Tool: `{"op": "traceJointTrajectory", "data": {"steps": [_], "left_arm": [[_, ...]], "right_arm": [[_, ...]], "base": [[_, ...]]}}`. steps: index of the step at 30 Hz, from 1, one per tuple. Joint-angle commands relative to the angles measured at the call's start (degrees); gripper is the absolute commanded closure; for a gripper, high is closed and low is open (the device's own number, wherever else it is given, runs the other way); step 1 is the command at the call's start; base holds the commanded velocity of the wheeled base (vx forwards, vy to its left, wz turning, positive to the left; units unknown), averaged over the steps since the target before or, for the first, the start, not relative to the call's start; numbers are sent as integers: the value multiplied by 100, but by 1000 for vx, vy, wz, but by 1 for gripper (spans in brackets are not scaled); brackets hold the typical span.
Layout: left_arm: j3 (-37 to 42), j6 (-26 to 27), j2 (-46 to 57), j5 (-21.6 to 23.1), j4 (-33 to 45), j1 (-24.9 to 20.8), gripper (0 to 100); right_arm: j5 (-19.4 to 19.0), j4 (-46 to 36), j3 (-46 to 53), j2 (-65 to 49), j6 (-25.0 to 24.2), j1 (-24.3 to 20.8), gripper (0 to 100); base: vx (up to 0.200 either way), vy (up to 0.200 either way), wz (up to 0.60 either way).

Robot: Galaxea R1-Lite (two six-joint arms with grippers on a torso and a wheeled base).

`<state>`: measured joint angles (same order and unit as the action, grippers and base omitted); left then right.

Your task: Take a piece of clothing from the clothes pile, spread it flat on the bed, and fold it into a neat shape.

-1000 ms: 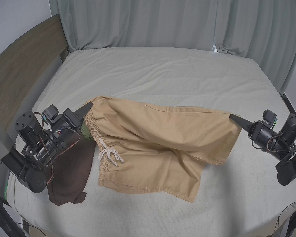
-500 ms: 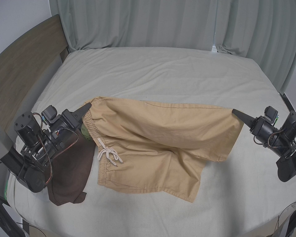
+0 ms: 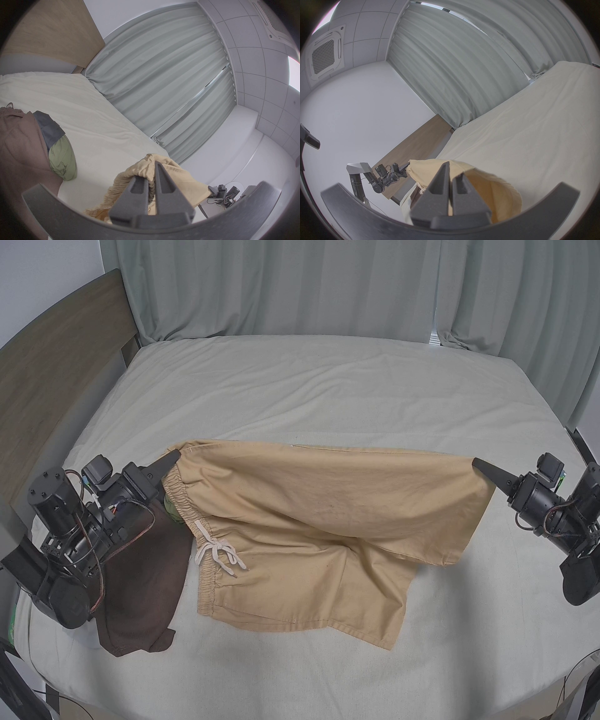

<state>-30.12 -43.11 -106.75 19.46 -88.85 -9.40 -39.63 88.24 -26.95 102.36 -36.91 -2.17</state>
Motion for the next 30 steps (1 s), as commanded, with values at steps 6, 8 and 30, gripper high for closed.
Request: {"op": "traceJointTrajectory", "data": {"steps": [6,8,30], "left_arm": [[24,4,-30,-3,-1,-1,100],[15,-5,-30,-3,-1,-1,100],[-345,-5,-478,-38,-1,-1,100]], "right_arm": [[-1,1,-20,20,0,15,100],[-1,1,-20,73,0,6,100],[201,-8,-891,952,26,6,100]], "base": [[0,0,0],[0,0,0],[0,0,0]]}}
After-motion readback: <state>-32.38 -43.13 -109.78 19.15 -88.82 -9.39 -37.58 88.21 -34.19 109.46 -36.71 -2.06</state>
